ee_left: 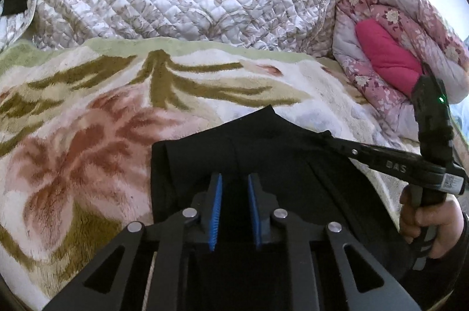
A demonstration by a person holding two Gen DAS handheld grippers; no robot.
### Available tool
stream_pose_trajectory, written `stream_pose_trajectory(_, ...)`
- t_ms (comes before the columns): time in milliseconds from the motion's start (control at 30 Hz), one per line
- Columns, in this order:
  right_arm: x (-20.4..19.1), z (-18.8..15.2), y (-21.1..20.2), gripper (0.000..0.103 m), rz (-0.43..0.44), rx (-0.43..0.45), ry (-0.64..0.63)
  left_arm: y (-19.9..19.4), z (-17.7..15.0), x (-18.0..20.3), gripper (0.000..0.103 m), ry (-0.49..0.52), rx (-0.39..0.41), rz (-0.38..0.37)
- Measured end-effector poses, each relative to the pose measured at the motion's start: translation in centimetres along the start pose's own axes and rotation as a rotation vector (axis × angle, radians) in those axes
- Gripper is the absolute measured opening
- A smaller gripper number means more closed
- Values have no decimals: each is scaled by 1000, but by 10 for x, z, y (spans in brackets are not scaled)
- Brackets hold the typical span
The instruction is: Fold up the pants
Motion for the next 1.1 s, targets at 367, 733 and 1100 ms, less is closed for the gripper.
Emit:
stream_pose_trajectory(367, -31, -46, -86, 19, 24, 24, -58, -68, -11, 3, 26, -8, 8, -5)
stream_pose_trajectory(733, -67, -88, -89, 19, 17, -11, -178, -84, -48, 15, 30, 57, -44, 19)
stream_pose_trajectory(1100, -62, -89, -89, 19, 42, 4, -145, -78, -52, 8, 38, 38, -50, 61)
Point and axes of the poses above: each gripper's, at about its wrist camera, not at the fingertips, and y roughly the way its jaws point, x to its right, z to its top, the point moved 3 cm from there along y, roughly the way its jaws point, and after that the axes turned 14 degrees about x, right-handed, at the moved point
